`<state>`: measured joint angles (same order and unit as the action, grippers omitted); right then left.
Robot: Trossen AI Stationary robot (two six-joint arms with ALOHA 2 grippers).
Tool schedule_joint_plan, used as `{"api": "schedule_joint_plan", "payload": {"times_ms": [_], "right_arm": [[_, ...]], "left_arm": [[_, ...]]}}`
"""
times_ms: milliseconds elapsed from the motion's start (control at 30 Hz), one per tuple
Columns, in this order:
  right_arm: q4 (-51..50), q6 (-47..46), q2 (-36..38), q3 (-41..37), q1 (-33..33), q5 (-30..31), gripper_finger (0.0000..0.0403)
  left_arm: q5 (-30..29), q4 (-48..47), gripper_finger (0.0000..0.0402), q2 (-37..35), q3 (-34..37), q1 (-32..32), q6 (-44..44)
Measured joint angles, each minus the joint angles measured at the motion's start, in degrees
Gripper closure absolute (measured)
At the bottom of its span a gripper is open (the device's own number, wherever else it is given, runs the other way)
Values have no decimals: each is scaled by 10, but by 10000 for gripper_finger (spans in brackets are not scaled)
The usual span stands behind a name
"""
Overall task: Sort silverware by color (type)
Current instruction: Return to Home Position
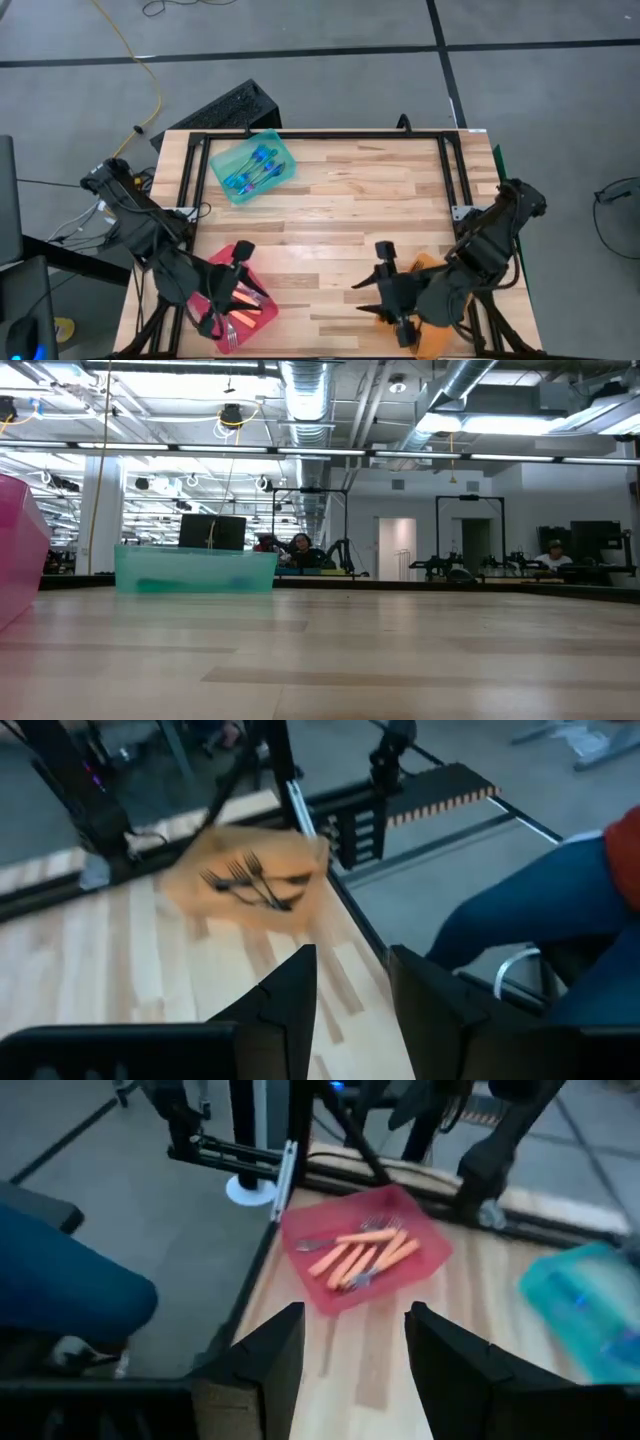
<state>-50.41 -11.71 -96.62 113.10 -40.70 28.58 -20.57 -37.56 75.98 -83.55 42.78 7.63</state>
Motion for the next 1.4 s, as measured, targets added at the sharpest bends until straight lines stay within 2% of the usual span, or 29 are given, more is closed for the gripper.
{"api": "schedule_joint_plan", "payload": {"times_ms": [233,400,533,633,733,833,933,1133,1400], "right_arm": [[-21,38,61,4,64,0,209],[-14,48,134,-53,96,-3,209],[46,53,217,-151,110,-4,209],[138,53,290,-254,124,-28,209],[234,52,368,-364,150,-72,209],[311,31,450,-458,179,-77,209],[354,14,522,-530,208,-93,209],[438,-5,635,-637,259,-198,209],[467,-19,747,-745,293,-177,209]], "left_arm": [[-28,-1,290,-88,2,-3,-14],[-70,39,290,-212,107,13,-6],[-91,131,290,-332,248,15,0],[-89,200,290,-410,337,15,6],[-83,249,290,-481,403,16,9],[-83,256,290,-538,442,15,26],[-74,246,290,-580,462,15,26],[-57,234,290,-637,463,15,19],[-67,208,290,-691,464,15,-13]]}}
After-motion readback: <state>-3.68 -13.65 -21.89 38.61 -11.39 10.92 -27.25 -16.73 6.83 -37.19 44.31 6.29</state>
